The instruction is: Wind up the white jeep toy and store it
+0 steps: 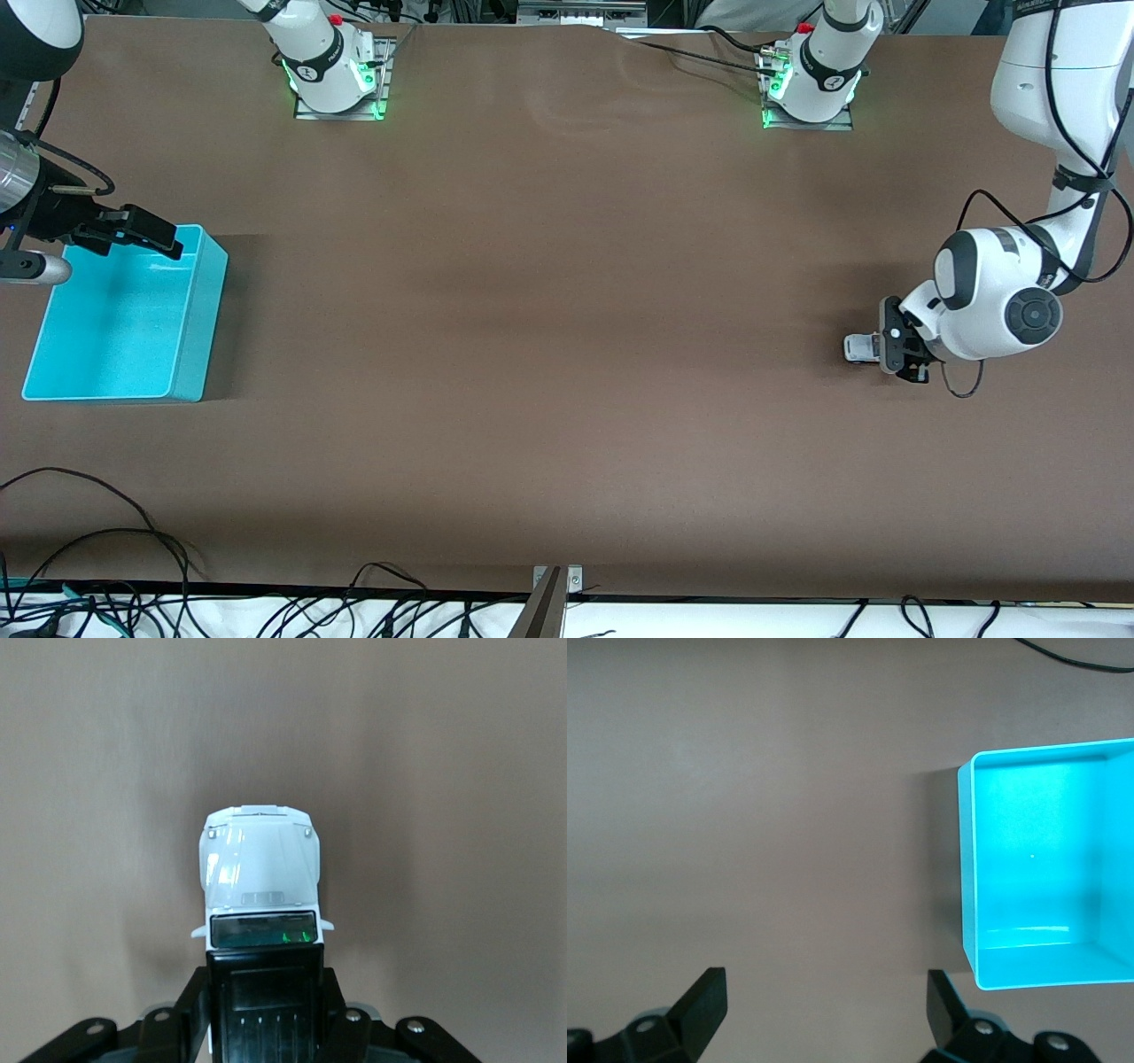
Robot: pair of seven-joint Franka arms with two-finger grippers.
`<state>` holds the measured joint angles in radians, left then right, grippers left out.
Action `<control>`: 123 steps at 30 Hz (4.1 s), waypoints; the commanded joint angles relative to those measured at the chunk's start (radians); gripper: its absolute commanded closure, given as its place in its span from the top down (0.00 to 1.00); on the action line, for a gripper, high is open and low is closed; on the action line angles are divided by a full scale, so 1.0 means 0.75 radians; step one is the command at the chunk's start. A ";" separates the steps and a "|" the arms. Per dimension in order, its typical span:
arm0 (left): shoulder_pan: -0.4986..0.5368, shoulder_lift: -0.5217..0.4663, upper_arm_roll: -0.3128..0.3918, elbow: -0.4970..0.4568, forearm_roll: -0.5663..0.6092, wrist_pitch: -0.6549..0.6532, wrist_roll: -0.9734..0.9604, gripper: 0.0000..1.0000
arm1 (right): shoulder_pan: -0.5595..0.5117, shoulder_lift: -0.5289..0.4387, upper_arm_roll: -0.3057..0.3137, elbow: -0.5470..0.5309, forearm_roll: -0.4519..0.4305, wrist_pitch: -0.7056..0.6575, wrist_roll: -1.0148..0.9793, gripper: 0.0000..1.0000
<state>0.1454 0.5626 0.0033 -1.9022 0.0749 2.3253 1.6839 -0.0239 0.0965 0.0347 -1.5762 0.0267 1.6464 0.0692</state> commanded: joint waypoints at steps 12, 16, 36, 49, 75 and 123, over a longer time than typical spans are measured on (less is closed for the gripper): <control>0.258 0.115 0.000 0.092 0.025 0.004 0.301 0.00 | -0.019 -0.004 0.019 0.009 -0.007 -0.013 -0.017 1.00; 0.299 0.121 0.008 0.094 0.025 0.004 0.344 0.00 | -0.019 -0.004 0.019 0.009 -0.007 -0.013 -0.017 1.00; 0.395 0.215 0.106 0.200 0.023 0.006 0.522 0.00 | -0.021 -0.004 0.019 0.009 -0.007 -0.015 -0.017 1.00; 0.475 0.242 0.106 0.219 0.021 0.008 0.581 0.00 | -0.019 -0.004 0.019 0.009 -0.007 -0.013 -0.015 1.00; 0.422 0.199 0.092 0.521 0.011 -0.331 0.512 1.00 | -0.019 -0.004 0.019 0.009 -0.007 -0.013 -0.017 1.00; -0.243 -0.257 0.053 0.655 -0.153 -1.243 -1.744 1.00 | -0.019 -0.002 0.019 0.017 -0.009 -0.011 -0.019 1.00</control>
<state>-0.0041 0.4155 0.0430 -1.3977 -0.0187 1.4093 0.4990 -0.0245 0.0964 0.0354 -1.5761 0.0267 1.6465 0.0688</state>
